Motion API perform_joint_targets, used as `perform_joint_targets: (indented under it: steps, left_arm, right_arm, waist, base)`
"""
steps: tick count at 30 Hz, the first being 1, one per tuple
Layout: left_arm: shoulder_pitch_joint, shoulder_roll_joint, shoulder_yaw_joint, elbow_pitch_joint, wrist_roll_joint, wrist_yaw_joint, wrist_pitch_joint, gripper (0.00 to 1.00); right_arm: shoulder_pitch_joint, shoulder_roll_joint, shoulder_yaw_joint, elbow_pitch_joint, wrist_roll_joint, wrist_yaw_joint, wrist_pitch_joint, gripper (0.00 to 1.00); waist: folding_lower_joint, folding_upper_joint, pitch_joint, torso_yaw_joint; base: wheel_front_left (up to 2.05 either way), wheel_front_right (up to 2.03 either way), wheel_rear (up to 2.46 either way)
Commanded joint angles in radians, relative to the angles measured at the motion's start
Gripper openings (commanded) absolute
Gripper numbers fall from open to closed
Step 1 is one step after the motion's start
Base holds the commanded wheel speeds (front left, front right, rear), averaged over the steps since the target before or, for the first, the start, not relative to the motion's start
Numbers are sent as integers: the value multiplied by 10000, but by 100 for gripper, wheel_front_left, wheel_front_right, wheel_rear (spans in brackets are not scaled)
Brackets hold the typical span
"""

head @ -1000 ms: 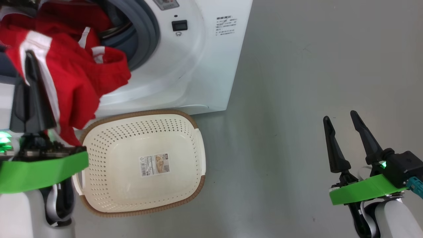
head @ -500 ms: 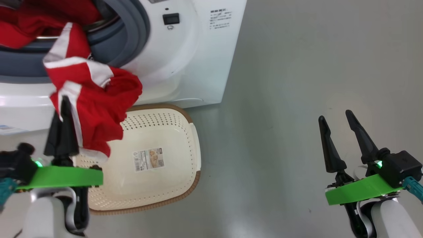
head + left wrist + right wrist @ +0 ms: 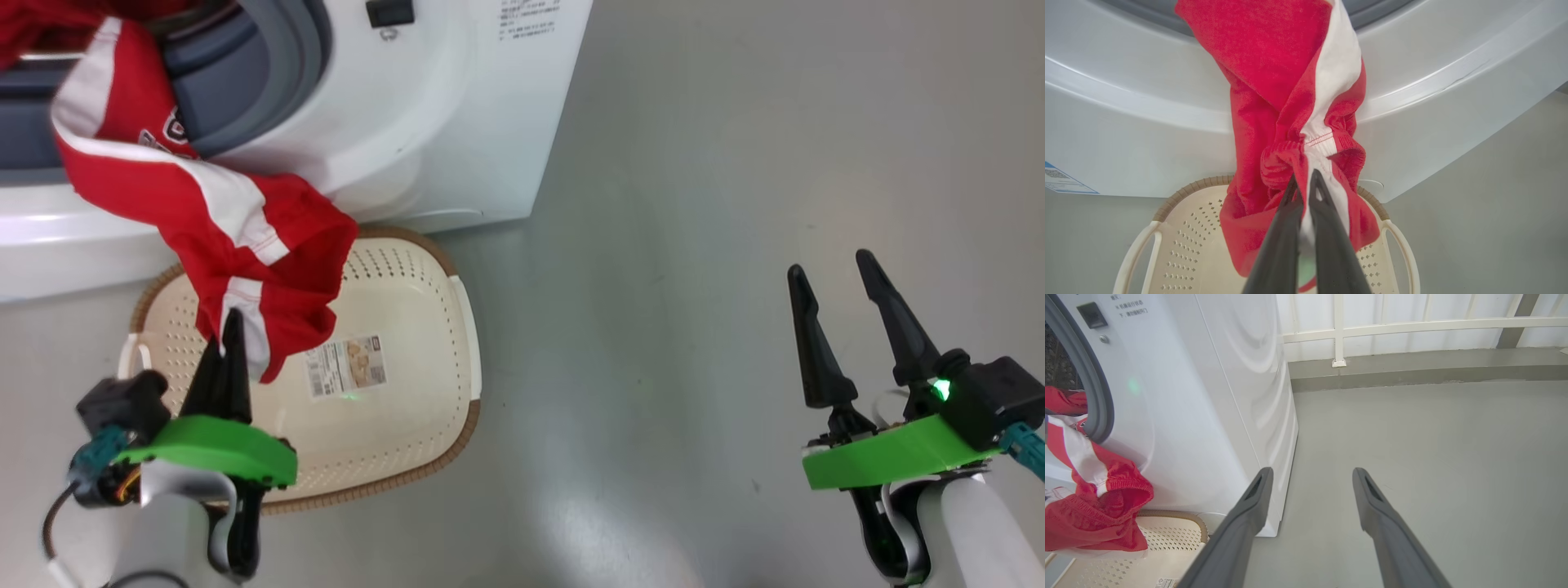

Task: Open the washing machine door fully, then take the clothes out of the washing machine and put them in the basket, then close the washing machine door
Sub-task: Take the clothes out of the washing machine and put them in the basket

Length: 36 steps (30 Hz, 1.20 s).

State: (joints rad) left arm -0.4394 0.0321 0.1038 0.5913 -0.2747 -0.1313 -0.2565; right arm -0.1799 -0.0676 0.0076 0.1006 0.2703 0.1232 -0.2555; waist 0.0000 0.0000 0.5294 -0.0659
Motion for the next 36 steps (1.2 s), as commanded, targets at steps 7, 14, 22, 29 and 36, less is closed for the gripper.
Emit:
perform_joint_targets:
  steps: [7,14,22,29,36]
  left_arm:
    - [-894,425,-90,1080,-120,6,-53,44]
    - [-1554,510,-11,1503,-58,6,-53,99]
    - [-1742,535,124,1619,-54,6,-53,100]
    - [-1630,477,328,1342,-42,6,-53,100]
    - [-1366,333,488,703,92,6,-53,100]
  right_arm:
    - [-326,-28,237,-370,-147,75,-63,100]
    - [-480,-14,212,-463,-182,75,-63,100]
    - [-540,3,142,-430,-215,75,-63,100]
    - [-539,8,150,-425,-237,75,-63,100]
    - [-480,-32,139,-378,-229,75,-63,100]
  waist:
    - [0,0,713,-62]
    - [0,0,1094,-100]
    - [0,0,1104,-78]
    - [0,0,1011,-1]
    - [0,0,790,115]
  base:
    - [0,0,0]
    - [0,0,0]
    - [0,0,0]
    - [0,0,0]
    - [0,0,0]
